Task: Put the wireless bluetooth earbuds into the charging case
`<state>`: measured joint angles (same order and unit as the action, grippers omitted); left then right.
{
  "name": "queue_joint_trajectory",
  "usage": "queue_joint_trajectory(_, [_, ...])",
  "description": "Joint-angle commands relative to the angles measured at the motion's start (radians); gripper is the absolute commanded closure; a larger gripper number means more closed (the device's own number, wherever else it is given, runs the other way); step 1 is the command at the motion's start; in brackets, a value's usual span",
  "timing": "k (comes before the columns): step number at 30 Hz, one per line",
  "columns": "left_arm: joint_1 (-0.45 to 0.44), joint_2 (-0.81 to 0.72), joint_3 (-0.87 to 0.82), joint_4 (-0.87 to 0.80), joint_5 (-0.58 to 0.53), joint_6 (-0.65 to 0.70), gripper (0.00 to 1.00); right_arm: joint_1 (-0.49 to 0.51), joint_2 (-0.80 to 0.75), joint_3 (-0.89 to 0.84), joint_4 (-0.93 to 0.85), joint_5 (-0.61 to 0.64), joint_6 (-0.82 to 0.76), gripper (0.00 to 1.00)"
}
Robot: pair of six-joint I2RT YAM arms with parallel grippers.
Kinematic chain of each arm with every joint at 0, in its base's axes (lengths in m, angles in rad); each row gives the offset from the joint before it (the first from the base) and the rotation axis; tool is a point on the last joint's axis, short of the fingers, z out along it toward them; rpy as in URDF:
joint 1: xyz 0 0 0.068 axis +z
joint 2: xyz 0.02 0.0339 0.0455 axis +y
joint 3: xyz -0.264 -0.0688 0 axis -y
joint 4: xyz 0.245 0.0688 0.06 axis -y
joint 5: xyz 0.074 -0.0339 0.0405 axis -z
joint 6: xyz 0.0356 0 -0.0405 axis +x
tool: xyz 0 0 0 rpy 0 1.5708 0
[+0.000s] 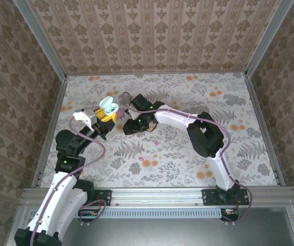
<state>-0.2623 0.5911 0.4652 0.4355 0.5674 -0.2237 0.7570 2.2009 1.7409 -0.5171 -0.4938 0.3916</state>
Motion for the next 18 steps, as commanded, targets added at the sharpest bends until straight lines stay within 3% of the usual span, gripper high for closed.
queue_joint_trajectory(1, [-0.011,-0.026,0.055,-0.013,-0.012,0.014,0.68,0.036,0.046,0.06,-0.088,0.041,-0.018,0.56])
queue_joint_trajectory(18, [-0.043,-0.072,0.108,-0.081,-0.04,0.033,0.68,0.118,0.192,0.263,-0.237,0.2,-0.039,0.58])
